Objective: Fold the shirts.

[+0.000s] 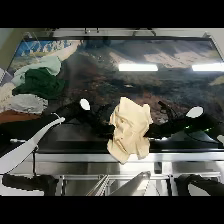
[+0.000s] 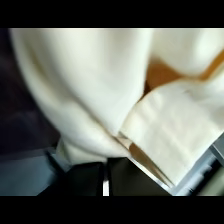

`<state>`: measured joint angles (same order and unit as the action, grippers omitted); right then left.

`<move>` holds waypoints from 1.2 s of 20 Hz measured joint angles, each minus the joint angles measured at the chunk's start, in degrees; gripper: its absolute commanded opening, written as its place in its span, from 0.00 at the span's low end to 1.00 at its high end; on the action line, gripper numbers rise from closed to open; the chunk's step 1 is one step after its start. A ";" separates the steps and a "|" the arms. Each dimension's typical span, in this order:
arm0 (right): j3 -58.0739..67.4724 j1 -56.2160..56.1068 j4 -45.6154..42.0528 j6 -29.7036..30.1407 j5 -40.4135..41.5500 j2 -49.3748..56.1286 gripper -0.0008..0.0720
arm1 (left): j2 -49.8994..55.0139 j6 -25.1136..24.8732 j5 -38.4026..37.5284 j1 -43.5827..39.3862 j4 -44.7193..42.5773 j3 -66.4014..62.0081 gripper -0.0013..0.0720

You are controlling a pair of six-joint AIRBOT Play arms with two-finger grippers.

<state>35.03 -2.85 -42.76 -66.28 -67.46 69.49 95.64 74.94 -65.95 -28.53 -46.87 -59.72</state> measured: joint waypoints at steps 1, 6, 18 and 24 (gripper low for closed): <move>1.92 0.81 0.26 0.39 -1.88 -0.74 0.04 | -1.46 0.02 -1.49 1.25 0.15 -2.08 0.04; 18.14 11.96 6.91 1.64 -14.23 -7.72 0.04 | -14.58 -1.11 -12.04 11.52 7.19 -14.60 0.04; 31.56 35.21 34.75 5.99 -18.27 -20.96 0.04 | -44.37 -6.56 -15.41 41.66 19.39 -15.58 0.04; 25.64 19.65 19.15 6.32 -4.57 -11.67 0.04 | -39.54 -10.03 -14.16 43.23 19.45 0.87 0.04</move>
<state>60.66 16.80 -23.62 -59.96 -72.03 57.82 56.10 64.90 -80.12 14.70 -27.42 -58.85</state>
